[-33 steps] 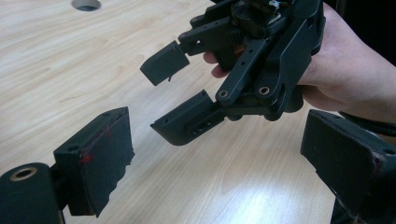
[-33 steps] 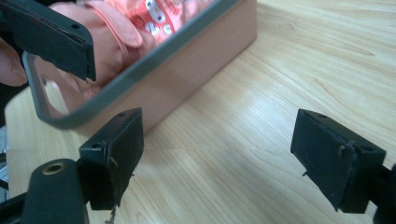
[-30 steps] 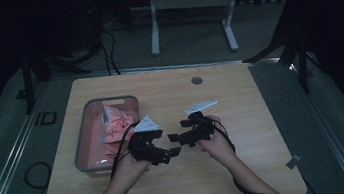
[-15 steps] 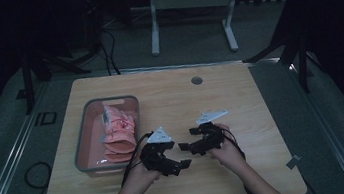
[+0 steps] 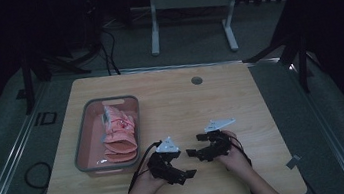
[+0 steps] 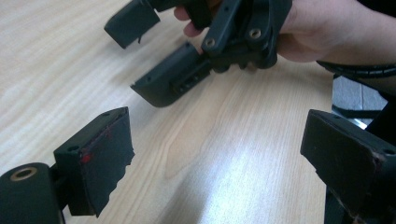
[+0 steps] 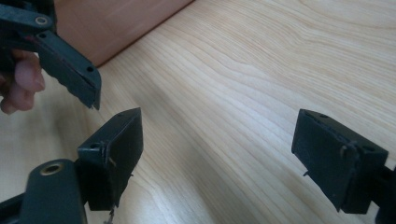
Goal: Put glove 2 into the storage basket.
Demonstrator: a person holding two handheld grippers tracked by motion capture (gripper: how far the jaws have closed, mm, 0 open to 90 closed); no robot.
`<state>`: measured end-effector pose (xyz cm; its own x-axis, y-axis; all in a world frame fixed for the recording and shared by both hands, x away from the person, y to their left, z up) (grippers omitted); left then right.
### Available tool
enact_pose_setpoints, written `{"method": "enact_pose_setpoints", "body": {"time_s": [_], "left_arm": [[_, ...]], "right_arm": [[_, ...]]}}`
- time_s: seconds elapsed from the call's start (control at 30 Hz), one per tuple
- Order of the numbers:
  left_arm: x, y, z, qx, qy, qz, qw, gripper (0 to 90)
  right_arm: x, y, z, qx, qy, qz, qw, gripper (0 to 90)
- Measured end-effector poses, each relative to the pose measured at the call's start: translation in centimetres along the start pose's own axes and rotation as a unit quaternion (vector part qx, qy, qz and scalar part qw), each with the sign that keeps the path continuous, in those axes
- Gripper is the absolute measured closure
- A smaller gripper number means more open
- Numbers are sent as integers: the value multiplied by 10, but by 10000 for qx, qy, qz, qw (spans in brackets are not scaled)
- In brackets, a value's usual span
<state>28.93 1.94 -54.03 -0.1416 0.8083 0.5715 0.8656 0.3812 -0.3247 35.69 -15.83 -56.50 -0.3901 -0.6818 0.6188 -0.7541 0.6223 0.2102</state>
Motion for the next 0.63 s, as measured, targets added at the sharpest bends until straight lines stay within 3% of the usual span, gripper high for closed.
{"method": "enact_pose_setpoints", "body": {"time_s": [0.23,0.63], "left_arm": [[-11,0,12,-140,54,43,9999,95],[-15,1,21,-77,86,103,9999,94]], "right_arm": [[-3,-4,7,-24,84,49,9999,160],[-4,-7,8,-20,78,109,9999,159]]}}
Point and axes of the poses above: each handheld gripper's, and its own axes: x roughly backward along the jaws, z roughly out of its underside, y roughly to its left, the point moved 3 cm from there along -x, roughly forward along the jaws, and after that the axes turned 5 degrees about z, right-handed, at the moved point
